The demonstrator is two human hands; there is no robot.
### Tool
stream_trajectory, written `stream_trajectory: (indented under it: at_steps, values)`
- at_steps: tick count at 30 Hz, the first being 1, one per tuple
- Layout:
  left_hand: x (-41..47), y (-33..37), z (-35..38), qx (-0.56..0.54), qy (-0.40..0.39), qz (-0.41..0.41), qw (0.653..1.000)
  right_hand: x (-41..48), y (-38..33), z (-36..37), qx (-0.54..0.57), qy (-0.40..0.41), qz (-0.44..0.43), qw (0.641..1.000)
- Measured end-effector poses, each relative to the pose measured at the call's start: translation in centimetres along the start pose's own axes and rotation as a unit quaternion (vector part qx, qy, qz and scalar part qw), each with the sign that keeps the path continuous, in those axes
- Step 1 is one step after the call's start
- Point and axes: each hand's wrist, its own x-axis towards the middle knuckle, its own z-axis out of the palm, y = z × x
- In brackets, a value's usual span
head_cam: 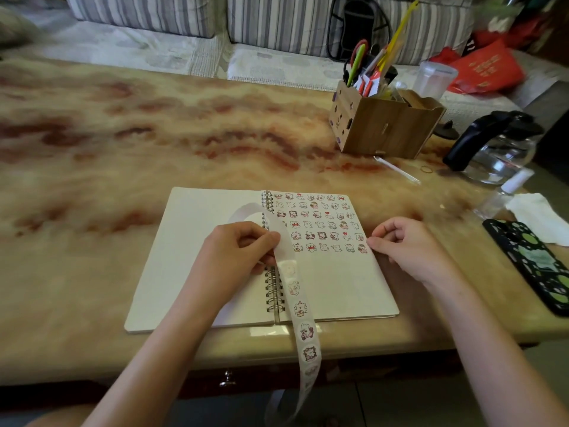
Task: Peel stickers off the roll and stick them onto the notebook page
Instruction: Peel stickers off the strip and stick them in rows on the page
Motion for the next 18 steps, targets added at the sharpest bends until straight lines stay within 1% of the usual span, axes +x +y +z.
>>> stream_trajectory:
  at_steps: [4, 9, 11, 14, 15, 16, 18]
  values:
    - [0.0, 0.0, 0.0, -0.001, -0.001, -0.001, 1.000, -0.3, -0.3, -0.2, 0.018, -0.009, 0.009, 1.000]
    - [-0.1, 0.1, -0.1, -0.005, -0.001, 0.000, 1.000, -0.2, -0.2, -0.2, -0.003, -0.017, 0.011, 1.000]
    - [-0.2, 0.2, -0.1, -0.010, 0.002, 0.001, 1.000, -0.4, -0.5, -0.1, 0.008, 0.010, -0.003, 1.000]
    - [-0.3, 0.3, -0.2, -0.003, 0.006, 0.014, 1.000, -1.2, -1.7, 0.3, 0.042, 0.075, -0.072, 0.994]
    - [-0.3, 0.4, -0.3, -0.002, 0.008, 0.020, 1.000, -1.8, -2.4, 0.5, 0.072, 0.074, -0.093, 0.990]
    - [-0.3, 0.4, -0.3, -0.003, 0.011, 0.025, 1.000, -2.4, -3.1, 0.9, 0.109, 0.052, -0.109, 0.987]
    - [-0.4, 0.5, -0.3, -0.007, 0.016, 0.036, 0.999, -3.8, -4.5, 2.2, 0.165, -0.021, -0.129, 0.978]
